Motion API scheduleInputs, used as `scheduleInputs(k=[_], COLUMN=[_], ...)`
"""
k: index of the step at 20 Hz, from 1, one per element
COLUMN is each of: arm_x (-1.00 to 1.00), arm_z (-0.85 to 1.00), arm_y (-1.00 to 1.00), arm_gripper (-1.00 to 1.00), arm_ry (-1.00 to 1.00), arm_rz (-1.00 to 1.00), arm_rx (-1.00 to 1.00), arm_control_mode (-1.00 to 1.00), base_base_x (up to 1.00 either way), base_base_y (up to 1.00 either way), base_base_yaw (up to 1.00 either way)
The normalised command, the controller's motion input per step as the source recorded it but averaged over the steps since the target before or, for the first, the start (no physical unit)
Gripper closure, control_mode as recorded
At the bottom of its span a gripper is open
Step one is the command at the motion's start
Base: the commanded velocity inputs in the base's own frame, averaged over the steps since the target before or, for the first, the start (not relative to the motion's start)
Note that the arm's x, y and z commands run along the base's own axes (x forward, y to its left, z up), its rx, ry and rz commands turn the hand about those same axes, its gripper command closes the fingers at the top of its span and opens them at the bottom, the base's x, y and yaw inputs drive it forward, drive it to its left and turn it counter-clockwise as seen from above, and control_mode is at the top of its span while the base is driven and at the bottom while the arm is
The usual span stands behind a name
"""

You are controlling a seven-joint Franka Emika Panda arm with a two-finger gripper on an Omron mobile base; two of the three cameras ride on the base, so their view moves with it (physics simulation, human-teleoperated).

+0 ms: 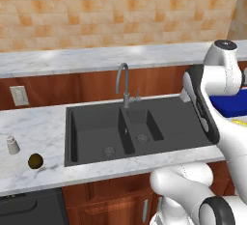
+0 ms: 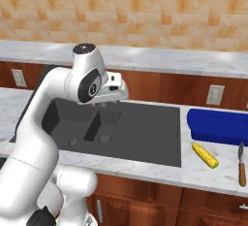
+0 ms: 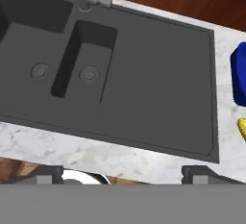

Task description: Pick up all produce items and place them in the sink. Turn on the sink faucet to wash them. Then turn the sink off and put them in the tray.

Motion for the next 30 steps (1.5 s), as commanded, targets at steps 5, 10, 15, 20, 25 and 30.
scheduleInputs(k=[5, 10, 15, 20, 25, 30], arm_x=[-0.30, -0.19, 0.07, 0.67, 0.94, 0.17], arm_z=[-0.23, -0.45, -0.55, -0.26, -0.21, -0.36], arm_y=[-1.00, -1.00, -1.00, -0.86, -0.77, -0.71], arm_gripper=[-1.00, -1.00, -1.00, -1.00, -1.00, -1.00], arm_ry=[0.09, 0.03, 0.00, 0.13, 0.23, 0.27], arm_rz=[0.09, 0.03, 0.01, -0.01, 0.00, -0.01], arm_rx=[-0.18, -0.03, 0.00, 0.00, 0.00, 0.02], arm_control_mode=[-1.00, -1.00, -1.00, -1.00, -1.00, -1.00], base_base_x=[0.00, 0.00, 0.00, 0.00, 0.00, 0.00], base_base_y=[0.00, 0.00, 0.00, 0.00, 0.00, 0.00], base_base_yaw=[0.00, 0.00, 0.00, 0.00, 0.00, 0.00])
